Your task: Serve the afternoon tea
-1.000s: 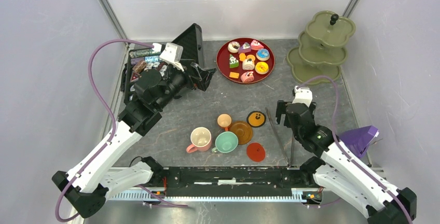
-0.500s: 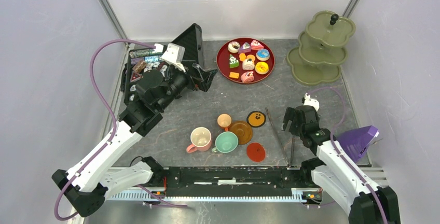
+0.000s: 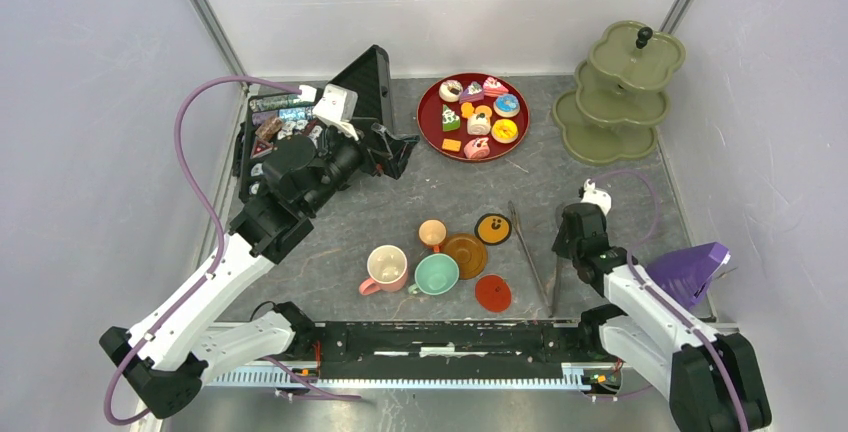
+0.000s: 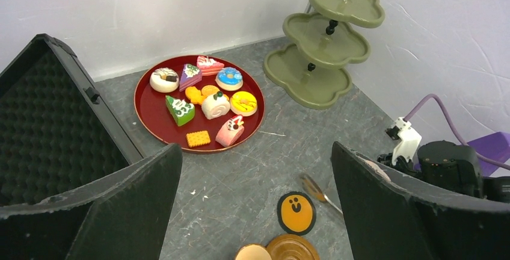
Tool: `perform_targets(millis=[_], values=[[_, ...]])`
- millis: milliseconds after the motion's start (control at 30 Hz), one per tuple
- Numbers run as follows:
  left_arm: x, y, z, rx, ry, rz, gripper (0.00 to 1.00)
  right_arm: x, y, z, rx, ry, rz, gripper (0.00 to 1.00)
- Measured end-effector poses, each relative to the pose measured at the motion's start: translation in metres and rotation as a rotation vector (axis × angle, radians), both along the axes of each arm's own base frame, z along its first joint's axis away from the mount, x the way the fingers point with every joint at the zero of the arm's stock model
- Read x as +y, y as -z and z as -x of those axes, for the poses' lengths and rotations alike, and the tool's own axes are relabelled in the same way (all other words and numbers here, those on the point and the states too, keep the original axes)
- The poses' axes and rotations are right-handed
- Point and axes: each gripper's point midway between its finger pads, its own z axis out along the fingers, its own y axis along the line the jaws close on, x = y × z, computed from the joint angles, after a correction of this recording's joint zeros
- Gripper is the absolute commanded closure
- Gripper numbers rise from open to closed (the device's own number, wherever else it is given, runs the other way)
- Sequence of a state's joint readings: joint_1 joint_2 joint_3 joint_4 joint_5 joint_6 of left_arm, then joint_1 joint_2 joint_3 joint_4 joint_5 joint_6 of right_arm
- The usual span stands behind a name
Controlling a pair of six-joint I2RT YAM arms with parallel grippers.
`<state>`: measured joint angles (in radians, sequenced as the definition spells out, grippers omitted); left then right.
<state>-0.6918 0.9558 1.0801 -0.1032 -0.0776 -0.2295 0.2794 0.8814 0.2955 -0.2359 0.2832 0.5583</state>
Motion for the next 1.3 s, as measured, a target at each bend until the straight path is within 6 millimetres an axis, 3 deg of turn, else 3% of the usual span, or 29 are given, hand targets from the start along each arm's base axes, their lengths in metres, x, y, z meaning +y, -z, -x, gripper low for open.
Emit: perform_targets(millis=[300,600,700,767,1000,1300], values=[[0.003,-0.006,0.003,-0.013,0.0,0.011,0.0,-0.003,0.001,-0.032,0.001,0.019,0.066,0.95],[0.003,-0.006,0.004,-0.013,0.0,0.011,0.0,-0.015,-0.03,-0.094,-0.034,0.013,0.262,0.92],[0.003,-0.006,0.004,-0.014,0.0,0.012,0.0,-0.021,-0.033,-0.101,-0.026,0.007,0.325,0.82],[0.003,-0.006,0.004,-0.014,0.0,0.012,0.0,-0.023,-0.031,-0.103,-0.011,-0.005,0.352,0.69],[0.003,-0.006,0.004,-0.014,0.0,0.012,0.0,-0.022,-0.031,-0.104,0.026,-0.064,0.39,0.05],[0.003,-0.006,0.004,-0.014,0.0,0.012,0.0,0.001,-0.085,-0.089,-0.144,-0.163,0.245,0.02]])
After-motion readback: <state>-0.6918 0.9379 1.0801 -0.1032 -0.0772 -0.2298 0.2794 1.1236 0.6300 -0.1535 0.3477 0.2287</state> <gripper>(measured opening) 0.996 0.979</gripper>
